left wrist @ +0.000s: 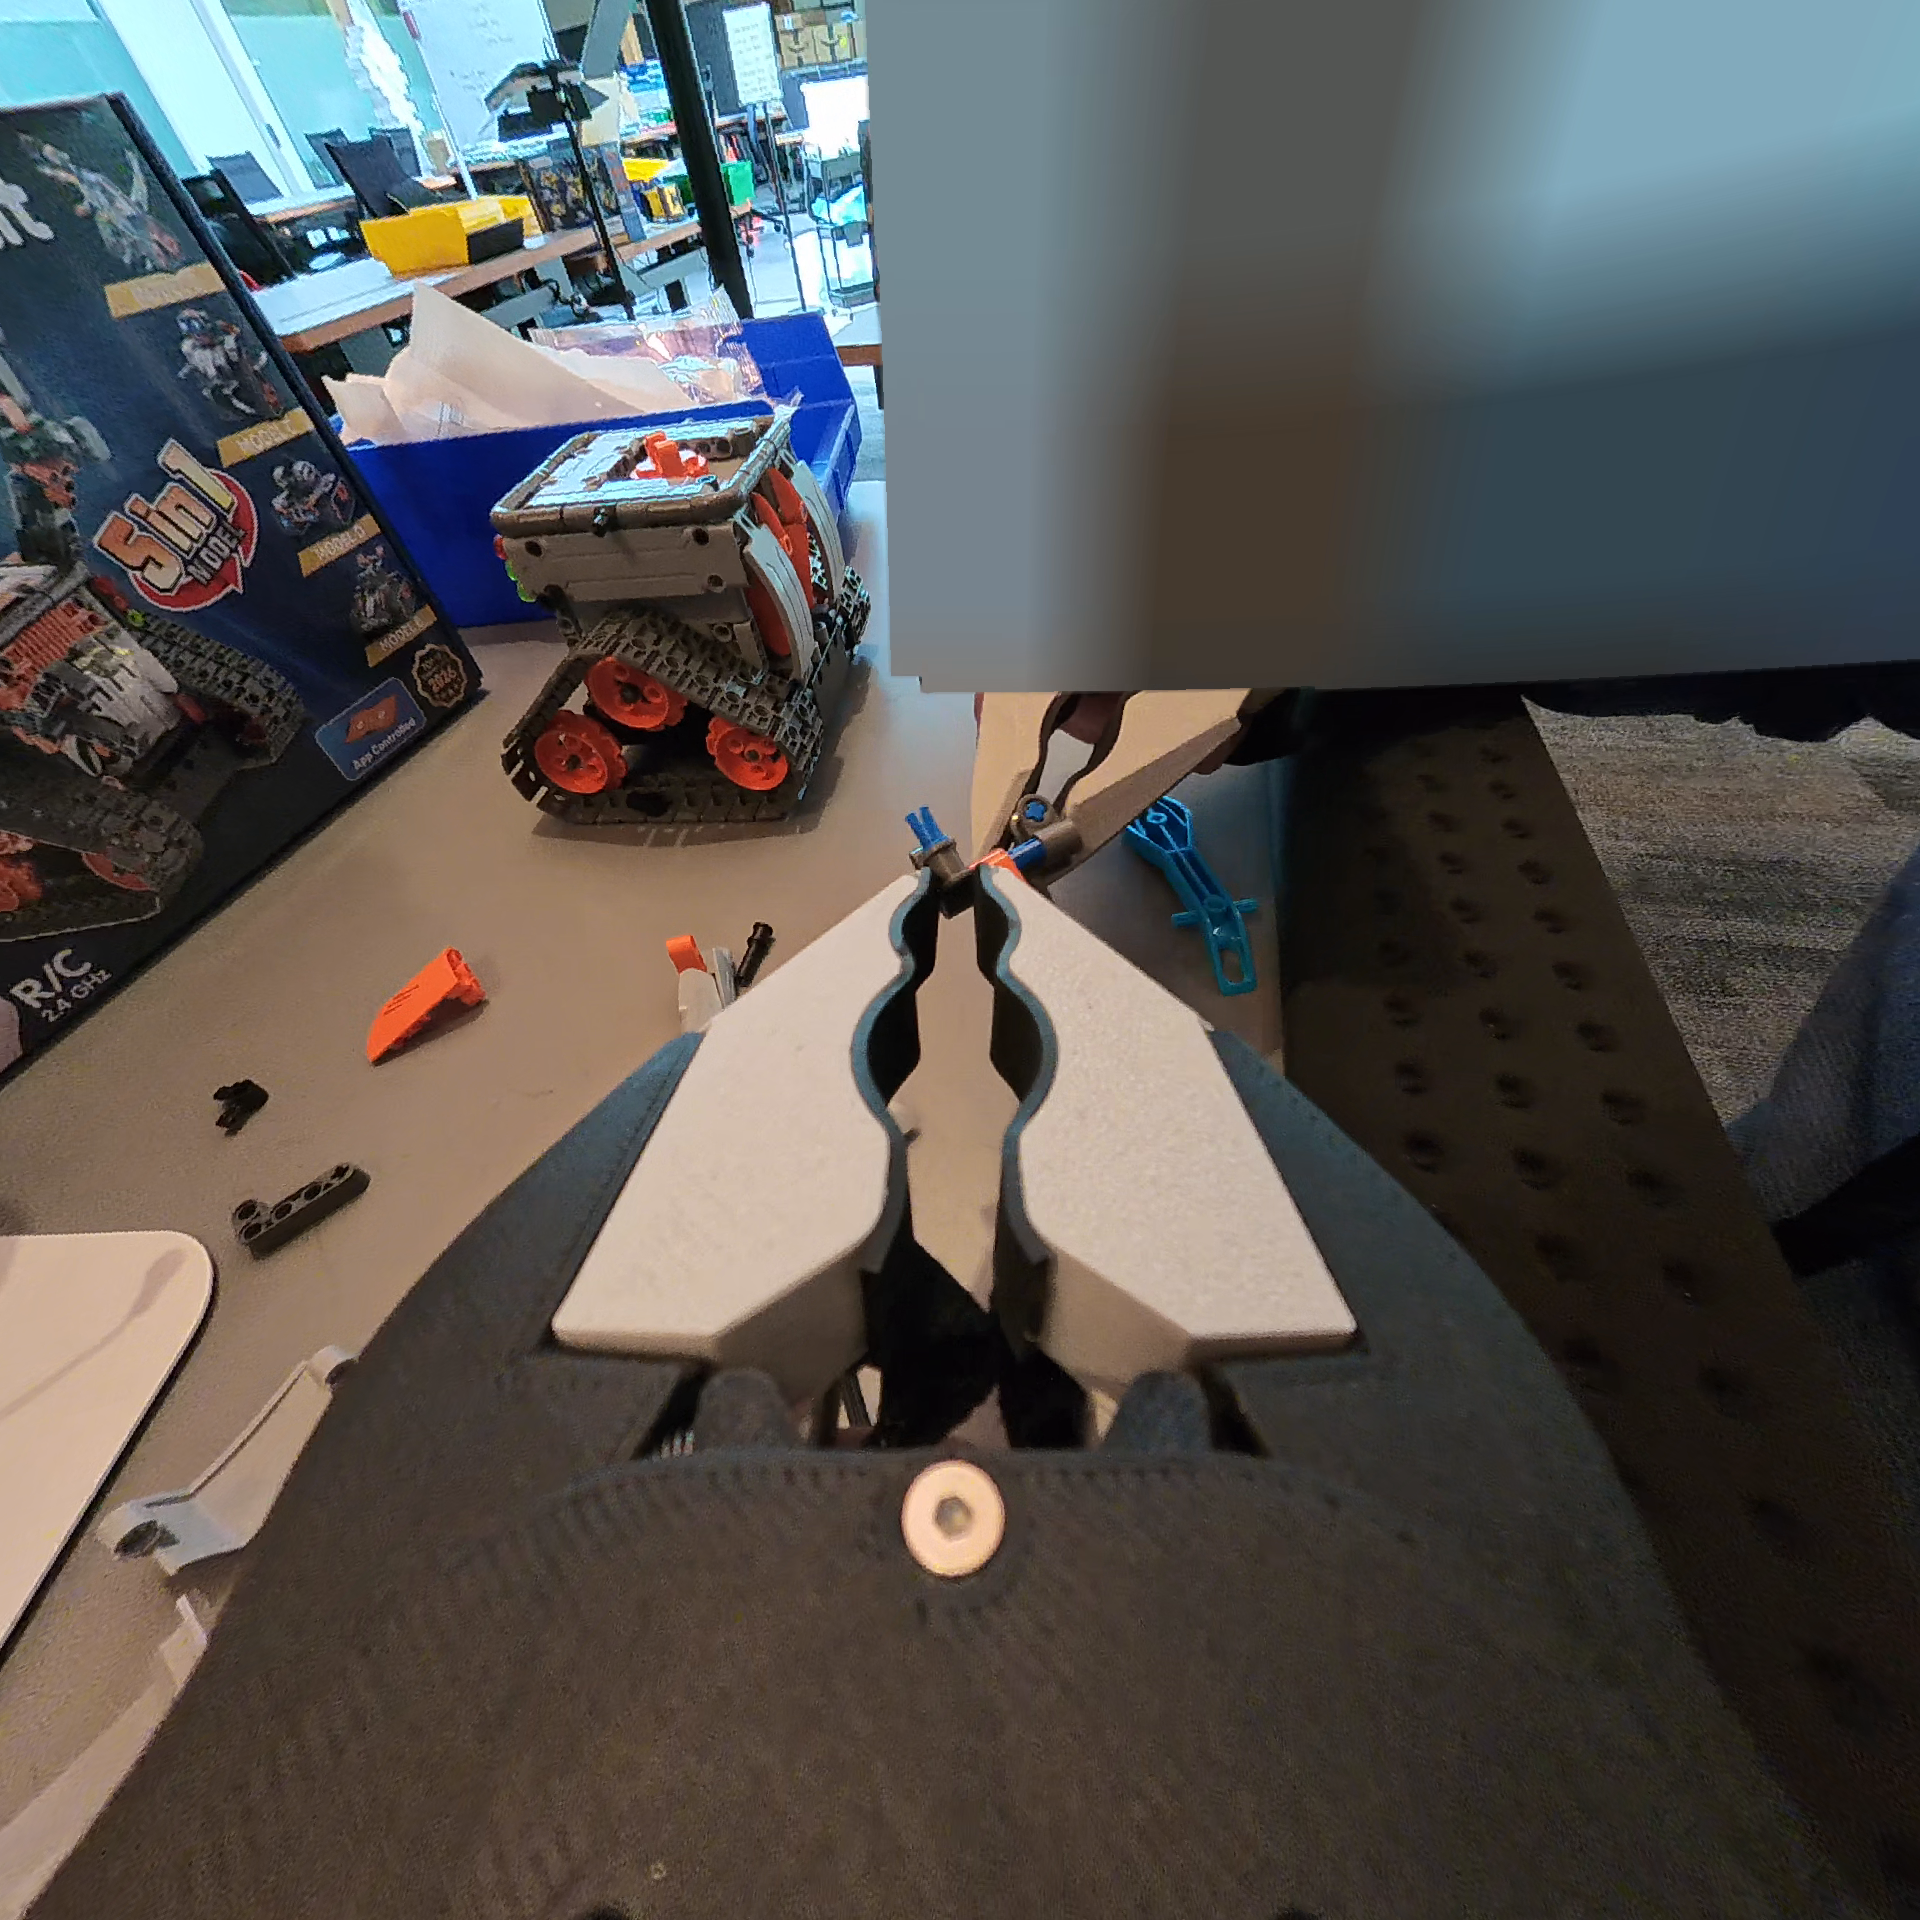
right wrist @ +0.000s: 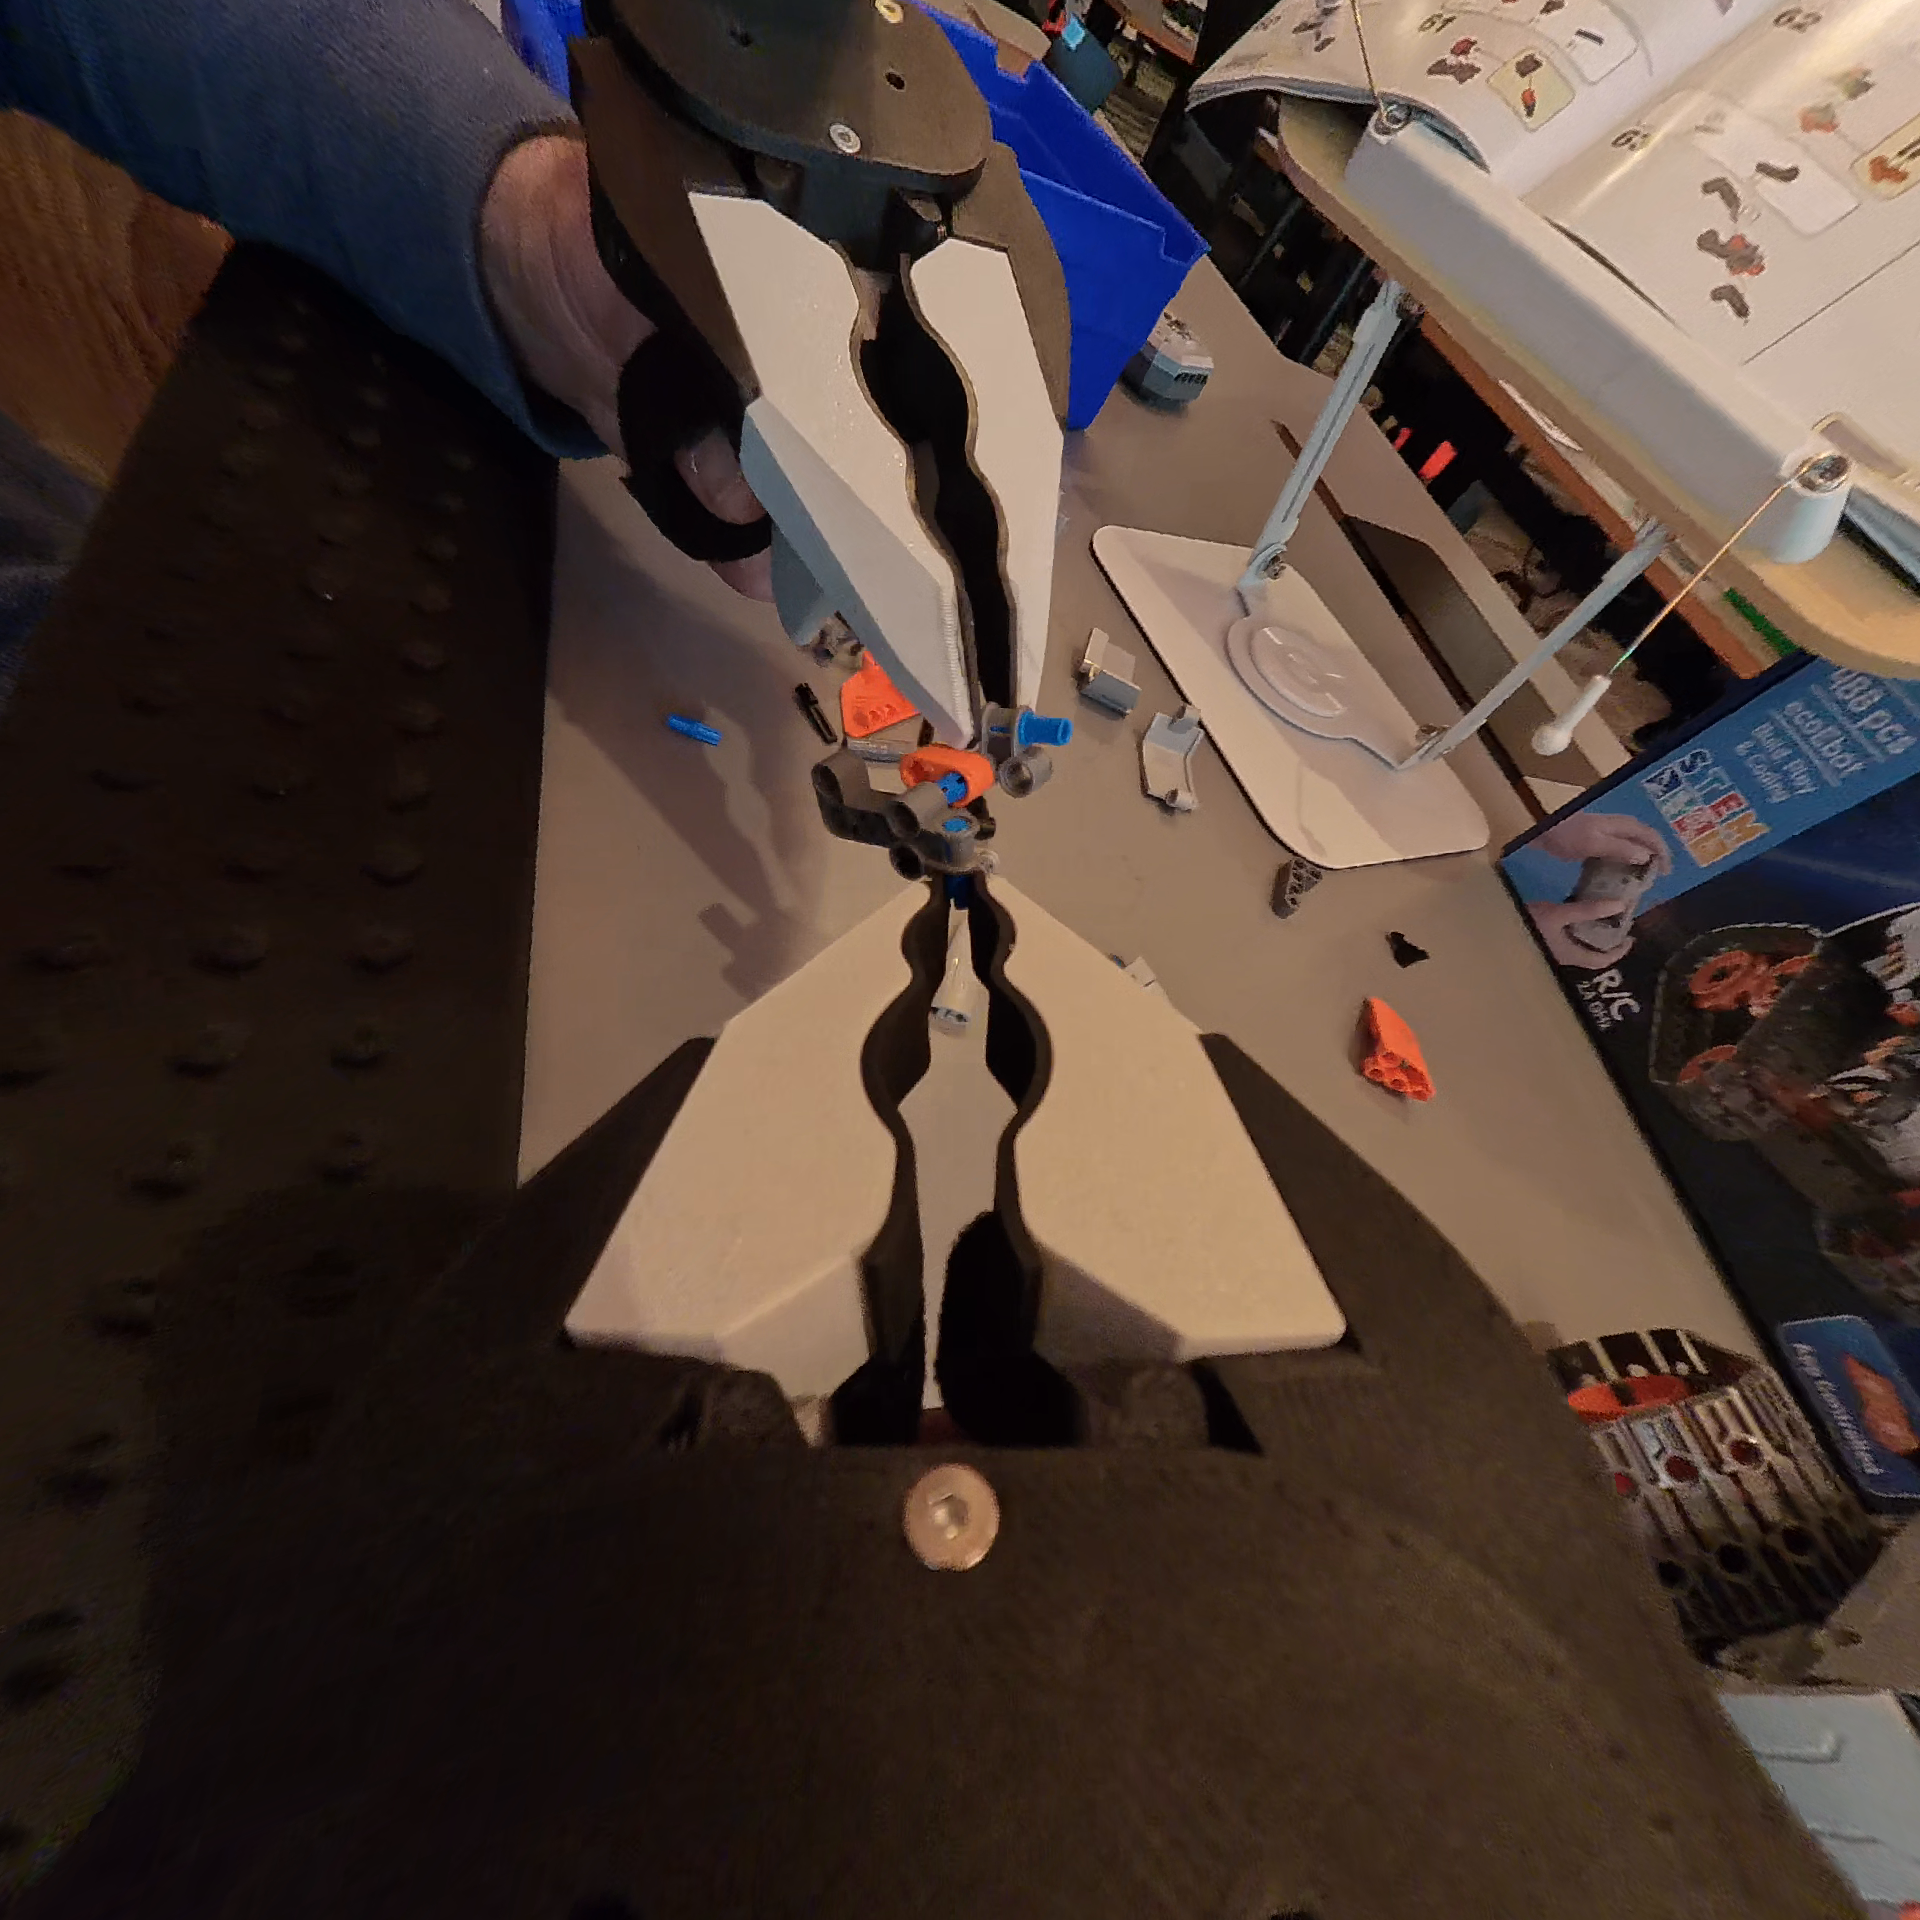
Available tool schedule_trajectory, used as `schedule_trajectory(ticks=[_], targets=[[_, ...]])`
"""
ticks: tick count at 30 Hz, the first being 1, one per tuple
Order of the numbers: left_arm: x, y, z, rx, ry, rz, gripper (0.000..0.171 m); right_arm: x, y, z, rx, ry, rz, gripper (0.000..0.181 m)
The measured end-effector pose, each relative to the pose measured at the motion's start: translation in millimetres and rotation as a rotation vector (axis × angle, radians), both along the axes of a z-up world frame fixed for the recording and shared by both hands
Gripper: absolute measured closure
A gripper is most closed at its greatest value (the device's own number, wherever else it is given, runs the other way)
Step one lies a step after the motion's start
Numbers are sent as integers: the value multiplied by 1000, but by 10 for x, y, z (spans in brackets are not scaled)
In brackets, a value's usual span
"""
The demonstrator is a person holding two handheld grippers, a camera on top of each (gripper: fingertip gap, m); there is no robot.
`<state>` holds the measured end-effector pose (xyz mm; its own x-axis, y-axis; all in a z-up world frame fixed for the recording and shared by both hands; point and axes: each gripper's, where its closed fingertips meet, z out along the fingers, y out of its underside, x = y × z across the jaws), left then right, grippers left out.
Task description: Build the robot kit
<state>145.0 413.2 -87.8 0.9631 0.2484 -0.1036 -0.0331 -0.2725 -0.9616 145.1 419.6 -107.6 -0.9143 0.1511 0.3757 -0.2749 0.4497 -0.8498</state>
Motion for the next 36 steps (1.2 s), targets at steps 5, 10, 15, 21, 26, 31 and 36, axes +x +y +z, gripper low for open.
schedule_trajectory(ticks=[5, 10, 15, 21, 26, 31, 36], targets=[[-26, -6, -19, -17, -7, 6, 167, -39, 9, -3, 44, 97, -41, 180], [-72, -25, -65, -54, -34, 20, 168, -105, 21, 5, 96, 215, -103, 180], [-87, -22, -102, -87, -47, 14, 167, -130, 24, -24, 150, 300, -126, 180], [-102, -26, -143, -128, -57, 3, 168, -155, 26, -38, 187, 364, -143, 180], [-123, -27, -171, -171, -58, 9, 168, -178, 30, -57, 229, 428, -163, 180], [-160, -20, -167, -162, -91, 31, 168, -208, 40, -59, 244, 461, -183, 180], [-154, -27, -229, -213, -101, 8, 168, -214, 43, -75, 258, 480, -181, 180]])
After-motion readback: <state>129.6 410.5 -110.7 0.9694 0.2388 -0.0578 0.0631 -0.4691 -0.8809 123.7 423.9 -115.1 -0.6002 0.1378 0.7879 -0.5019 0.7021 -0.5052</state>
